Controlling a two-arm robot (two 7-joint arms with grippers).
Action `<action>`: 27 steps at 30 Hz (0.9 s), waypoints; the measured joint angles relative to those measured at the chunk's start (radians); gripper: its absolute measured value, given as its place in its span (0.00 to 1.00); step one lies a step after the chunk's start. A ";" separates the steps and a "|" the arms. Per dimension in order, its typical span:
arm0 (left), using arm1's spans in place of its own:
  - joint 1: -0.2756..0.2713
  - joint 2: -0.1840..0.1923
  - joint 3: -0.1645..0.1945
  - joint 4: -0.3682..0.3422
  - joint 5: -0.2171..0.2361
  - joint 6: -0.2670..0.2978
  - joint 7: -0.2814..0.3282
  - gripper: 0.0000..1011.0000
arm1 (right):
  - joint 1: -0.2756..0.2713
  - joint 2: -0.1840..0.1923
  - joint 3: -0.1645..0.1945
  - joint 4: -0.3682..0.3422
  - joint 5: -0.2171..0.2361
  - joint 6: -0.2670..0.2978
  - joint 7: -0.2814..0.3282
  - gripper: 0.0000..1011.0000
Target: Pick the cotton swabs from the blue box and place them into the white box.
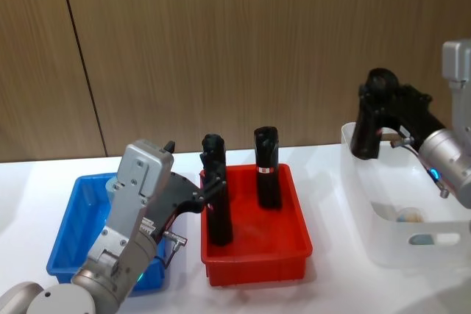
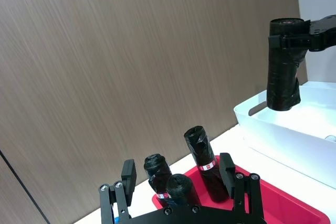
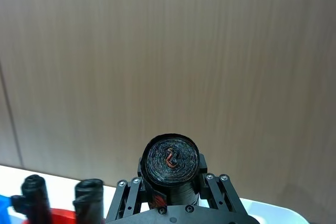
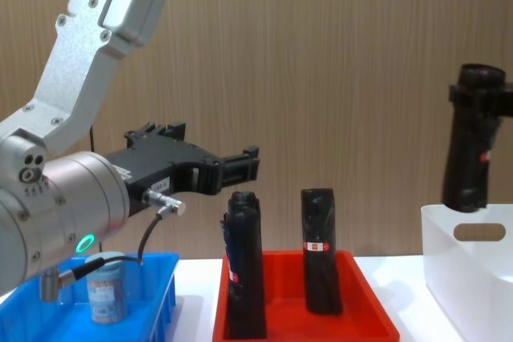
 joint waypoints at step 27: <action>0.000 0.000 0.000 0.000 0.000 0.000 0.000 0.99 | 0.075 -0.004 0.014 0.230 -0.075 -0.064 -0.058 0.72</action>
